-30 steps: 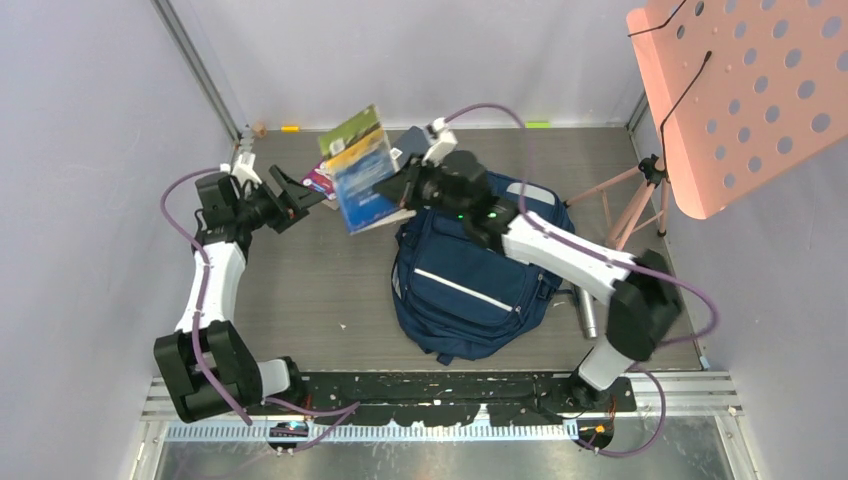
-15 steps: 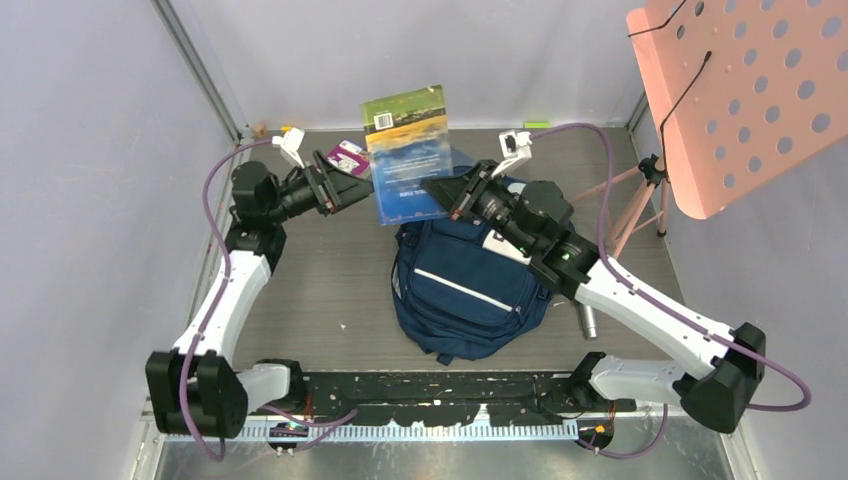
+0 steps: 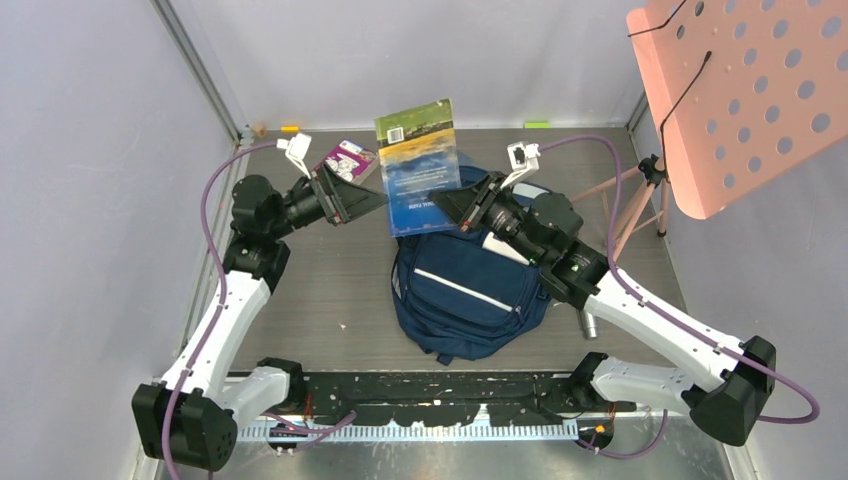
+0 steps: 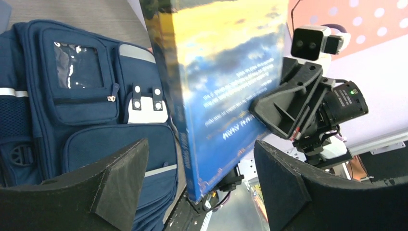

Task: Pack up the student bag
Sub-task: Pick up the book from the center of the board.

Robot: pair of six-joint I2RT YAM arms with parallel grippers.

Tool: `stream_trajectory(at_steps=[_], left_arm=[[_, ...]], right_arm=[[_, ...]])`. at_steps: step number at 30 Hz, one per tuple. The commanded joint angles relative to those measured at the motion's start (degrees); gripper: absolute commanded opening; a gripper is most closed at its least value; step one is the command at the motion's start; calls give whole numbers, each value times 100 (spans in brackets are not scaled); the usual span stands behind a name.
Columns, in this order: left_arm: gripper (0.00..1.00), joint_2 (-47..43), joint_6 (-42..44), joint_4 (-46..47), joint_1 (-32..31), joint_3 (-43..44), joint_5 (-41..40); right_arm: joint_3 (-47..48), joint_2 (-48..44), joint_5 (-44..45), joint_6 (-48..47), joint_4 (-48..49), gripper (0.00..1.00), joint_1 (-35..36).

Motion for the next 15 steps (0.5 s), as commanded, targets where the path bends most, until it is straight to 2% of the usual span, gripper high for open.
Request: stream_trajectory(at_steps=[1,6,10,13,15], left_arm=[[83,107,104,75,-149,140,-183],[83,415,-84,464,-585,306,-115],[61,602,-862,1766,-744,7,-76],[42,724,-1540,2985,-763,-191,-20],[25,698,-1523,3062,-762,-289,10]], right_arm=[[152,-200,-718,167,1116,0,20],[106,-95,-1164,201,1291,0,21],[84,31,-1677,194,1376,0,23],[163,159,-1896,-66,884,1,21],[85,128,-1793,-352,359,14,19]])
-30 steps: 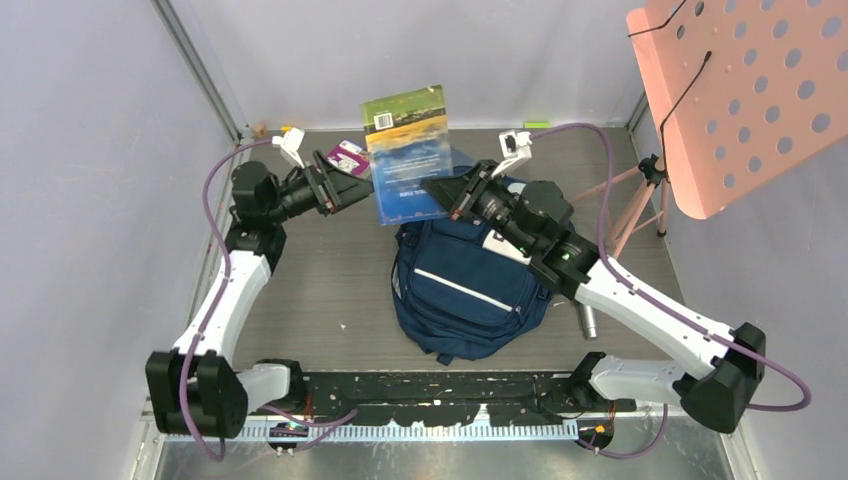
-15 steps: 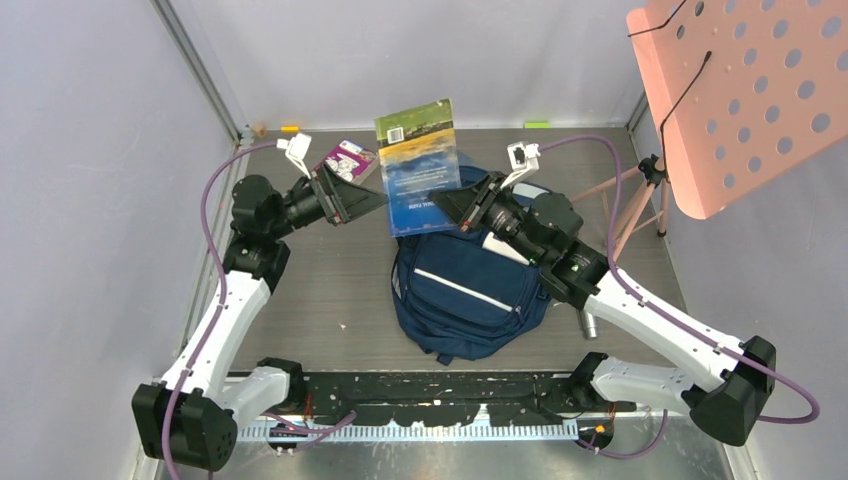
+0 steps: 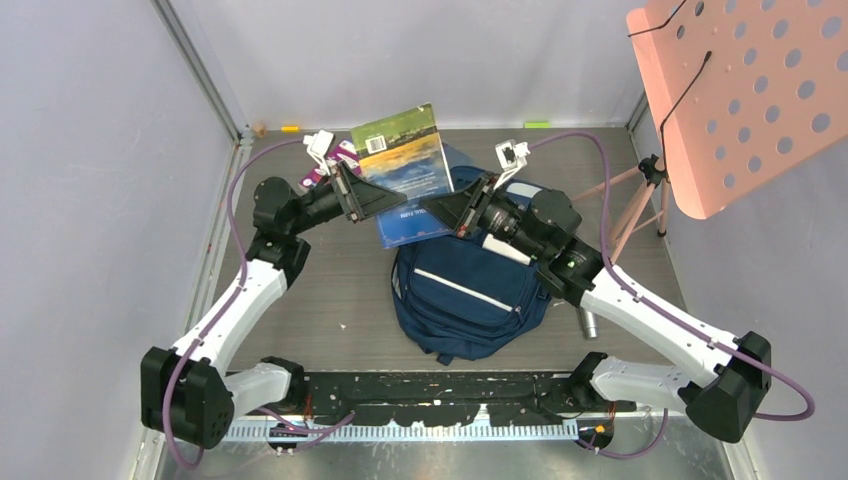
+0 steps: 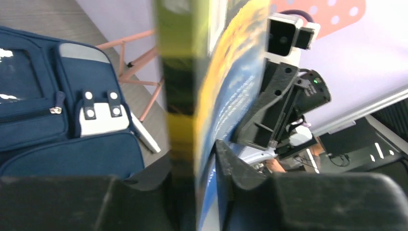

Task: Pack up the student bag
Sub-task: Pick up the book from the center of the board, then place the book in the student bag.

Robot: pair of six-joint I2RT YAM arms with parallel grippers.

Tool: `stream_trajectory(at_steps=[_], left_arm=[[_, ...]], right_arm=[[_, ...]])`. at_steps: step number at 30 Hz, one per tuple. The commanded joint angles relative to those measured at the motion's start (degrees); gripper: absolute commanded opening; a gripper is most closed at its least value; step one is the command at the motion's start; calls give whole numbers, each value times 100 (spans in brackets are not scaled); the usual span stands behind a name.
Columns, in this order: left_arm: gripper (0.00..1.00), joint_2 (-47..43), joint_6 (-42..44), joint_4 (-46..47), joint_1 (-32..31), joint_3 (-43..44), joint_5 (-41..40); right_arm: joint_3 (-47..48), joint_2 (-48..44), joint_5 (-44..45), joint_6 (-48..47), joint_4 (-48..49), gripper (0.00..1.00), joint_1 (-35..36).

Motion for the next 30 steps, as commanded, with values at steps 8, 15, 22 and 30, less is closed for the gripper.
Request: stream_trajectory(at_steps=[8,15,22,30], left_arm=[[0,-482,2805,-3043,487,268,-599],[0,-427,4490,-4790,1239,765,-1223],[0,-743,4945,-4979,1469,450,-2972],[0,-733,5024,-5147,1464,476,-3069]], right_arm=[[-86,-770,60,-2131,-2921,77,76],[-463,-709,1336,-3036,-4236,82,814],[-333,477,2607,-3447,-4327,82,1645],[-9,1736,3245,-3862,-4249,79,2156]])
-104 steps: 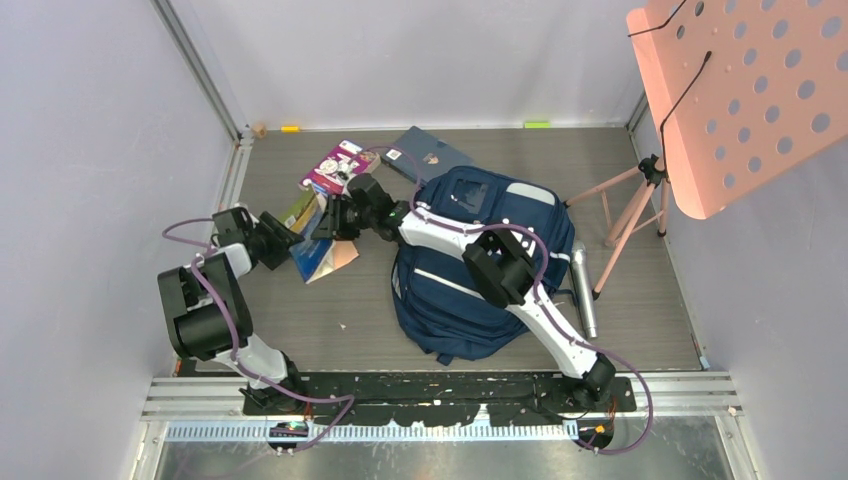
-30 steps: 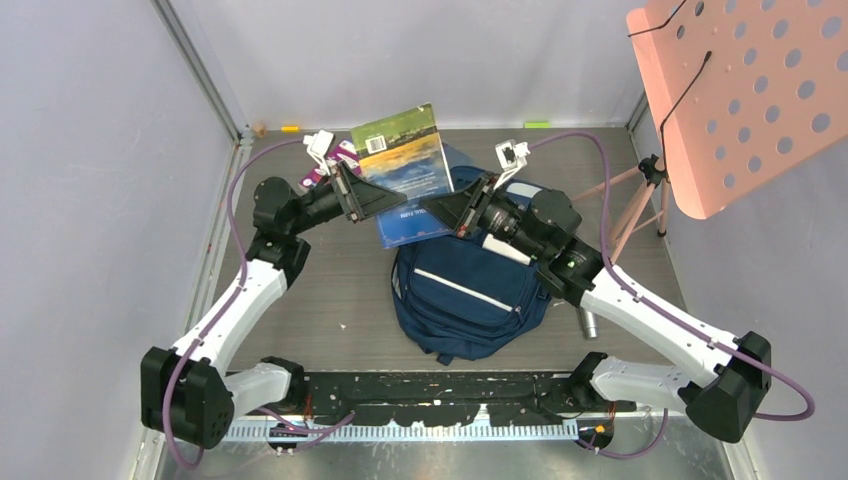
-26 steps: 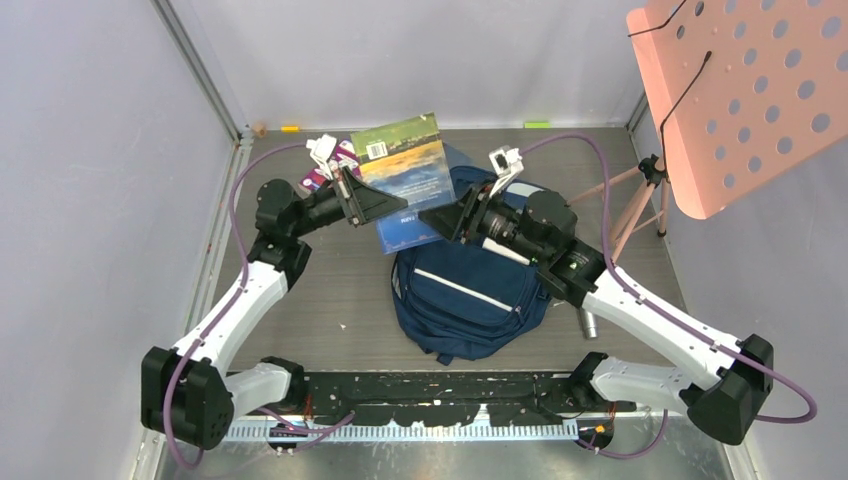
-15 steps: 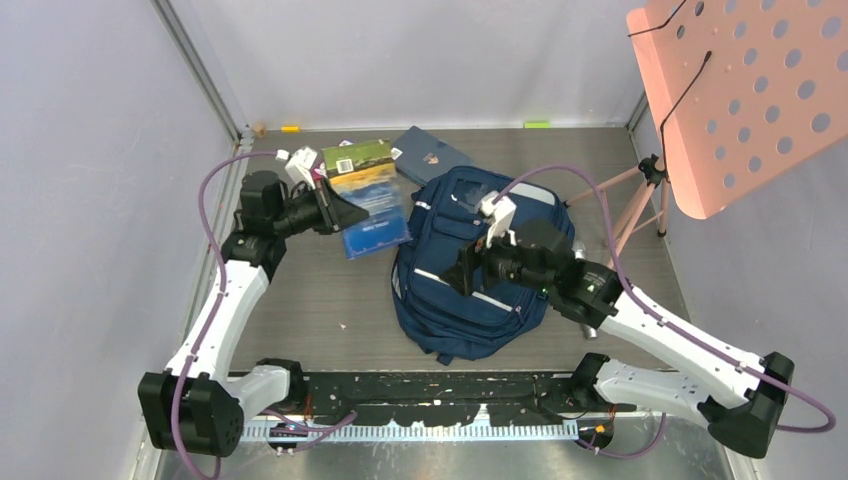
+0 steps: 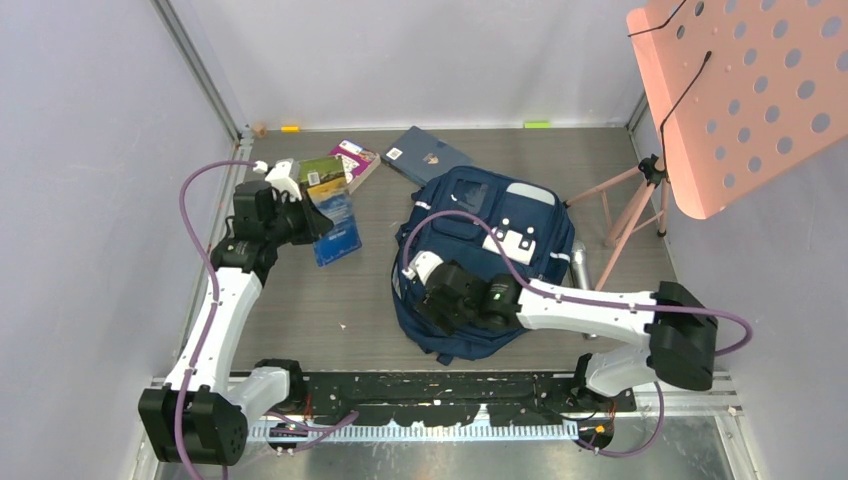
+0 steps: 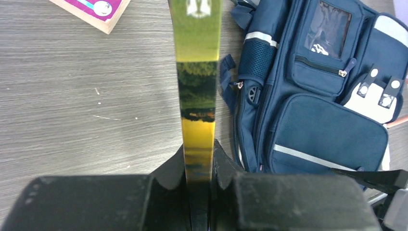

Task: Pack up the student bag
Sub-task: Place the book in the student bag.

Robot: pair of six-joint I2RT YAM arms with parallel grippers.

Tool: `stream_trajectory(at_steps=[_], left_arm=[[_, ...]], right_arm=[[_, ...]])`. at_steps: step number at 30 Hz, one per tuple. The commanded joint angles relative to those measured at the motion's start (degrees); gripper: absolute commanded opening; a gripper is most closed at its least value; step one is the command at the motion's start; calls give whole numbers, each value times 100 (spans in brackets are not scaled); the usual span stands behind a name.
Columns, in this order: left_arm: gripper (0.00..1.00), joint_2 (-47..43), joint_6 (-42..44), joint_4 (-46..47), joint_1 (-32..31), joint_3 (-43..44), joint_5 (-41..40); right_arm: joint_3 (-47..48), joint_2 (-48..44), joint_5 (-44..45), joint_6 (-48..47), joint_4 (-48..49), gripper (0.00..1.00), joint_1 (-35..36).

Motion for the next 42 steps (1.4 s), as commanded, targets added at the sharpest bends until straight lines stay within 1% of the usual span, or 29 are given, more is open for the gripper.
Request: stream_trajectory(at_steps=[1,4,6,8,9,10,11,12,16,18,19,21,22,23,28,31,35,38,39,42], left_arm=[[0,-189,219,200,14,103,-183],[0,-185,216,199,9,81,-195],[0,-173,217,195,6,86,-200],[0,-164,216,190,7,88,-197],[0,-152,211,190,7,88,-186],[0,-145,196,197,6,88,-172],[0,-143,184,211,6,86,-133],[0,-133,164,228,7,78,-74],[0,-51,112,278,9,70,146],[0,-40,103,296,8,71,231],[0,-49,102,326,13,59,288],[0,-64,106,406,7,39,459],[0,-75,110,469,8,25,611],[0,-71,110,540,8,12,786],[0,7,40,815,5,-25,1621],[0,82,-118,1095,-13,-46,2643],[0,53,-434,1323,-73,-38,3620],[0,-46,-824,1322,-99,-70,4073],[0,-97,-1033,1328,-126,-108,4198],[0,-315,-1310,1348,-322,-338,4443]], right_arm=[[323,400,639,-403,111,79,171],[351,605,762,-520,128,78,236],[383,780,1022,-648,78,77,310],[411,964,1628,-696,22,71,368],[414,1064,1770,-696,10,65,381],[432,1110,2053,-673,-21,62,397],[447,1173,2185,-649,-51,57,404],[471,1191,2392,-602,-53,54,410],[452,1238,2732,-570,92,43,412],[449,1276,2959,-570,120,32,419],[451,1286,3047,-567,145,20,420],[465,1272,3231,-593,178,10,420],[480,1220,3288,-614,193,7,420],[484,1179,3295,-635,224,2,420],[584,583,3258,-588,329,1,420],[795,263,3457,-569,265,1,414],[1167,-153,3567,-594,84,1,282],[1336,-328,3416,-660,47,1,-5],[1399,-404,3279,-669,62,1,-78],[1488,-544,2911,-721,189,1,-492]])
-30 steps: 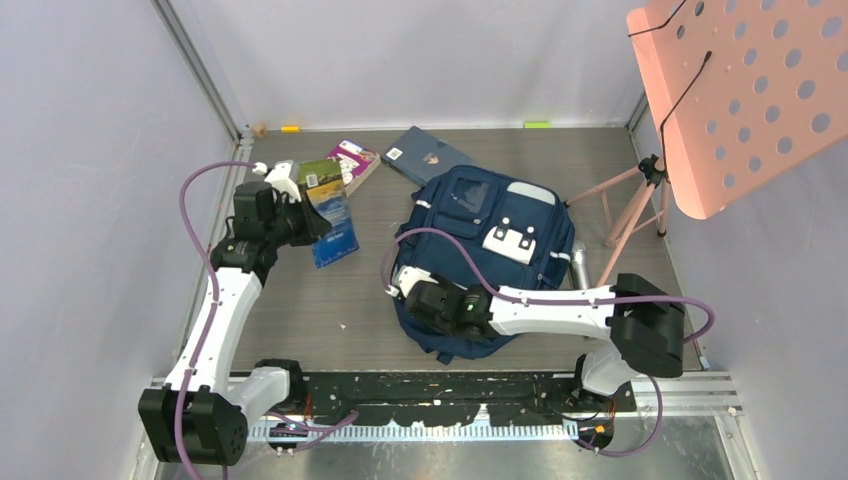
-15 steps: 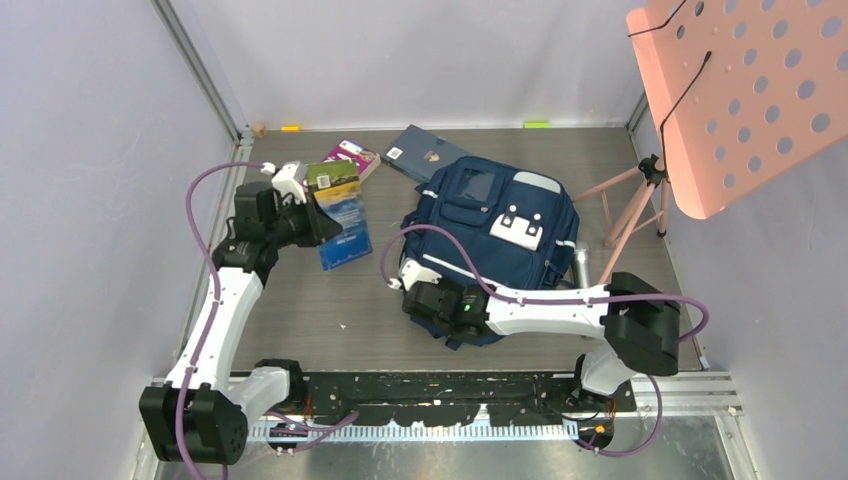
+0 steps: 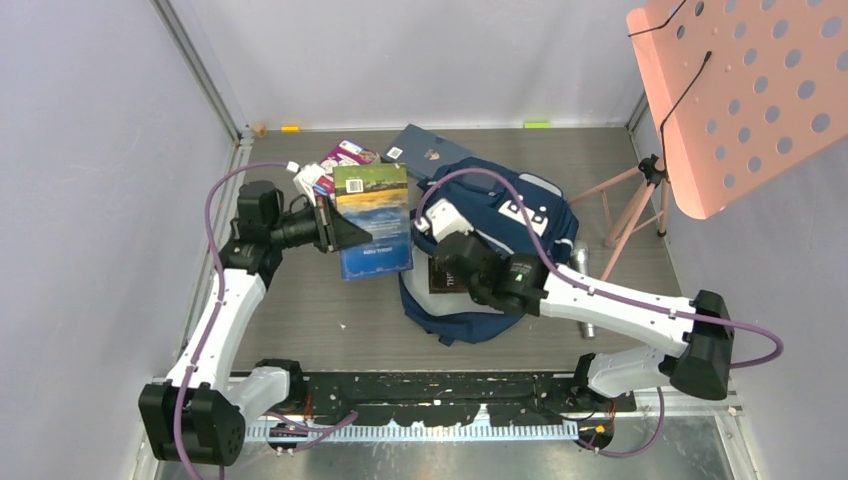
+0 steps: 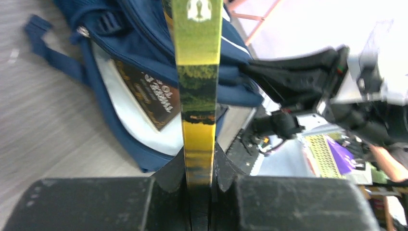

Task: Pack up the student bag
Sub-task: Place the book in the student bag.

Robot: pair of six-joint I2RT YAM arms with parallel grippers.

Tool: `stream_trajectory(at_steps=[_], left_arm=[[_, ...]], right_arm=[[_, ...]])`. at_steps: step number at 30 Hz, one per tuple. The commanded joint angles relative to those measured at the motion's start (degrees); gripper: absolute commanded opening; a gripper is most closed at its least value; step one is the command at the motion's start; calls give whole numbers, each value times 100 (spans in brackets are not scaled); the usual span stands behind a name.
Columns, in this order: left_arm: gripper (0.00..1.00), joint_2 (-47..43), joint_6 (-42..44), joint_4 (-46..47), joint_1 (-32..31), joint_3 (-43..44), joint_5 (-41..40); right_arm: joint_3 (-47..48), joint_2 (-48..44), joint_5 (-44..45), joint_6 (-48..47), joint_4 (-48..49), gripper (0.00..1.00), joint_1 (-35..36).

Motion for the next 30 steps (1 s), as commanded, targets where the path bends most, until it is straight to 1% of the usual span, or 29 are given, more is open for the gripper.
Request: stream_trajectory(at_steps=[1,5,10,16,21,26,30], left_arm=[[0,-486,-619,512,-278,-238,1036],[0,-551,-681,-56,-670,-502,1065],[0,-681,-966,-70,-1244,-911,961],[0,-676,-1007,-710,-1360,-1265,945],[0,-882,-675,-1675,-1557,-1396,733],[0,-1116,-755,-1892,-1677,-1525,734],[0,-1155,-798,-1797,-1810,-1650,727]], right_arm=[[447,-424,-23,-61,443,1,-500],[611,-536,-365,-56,531,1,-879],[760,-546,-575,21,635,1,-1016],[803,-483,-700,95,727,0,-1088],[855,-444,-526,349,712,1,-1101],[902,-418,-501,388,716,1,-1133],[932,-380,-474,439,704,1,-1146]])
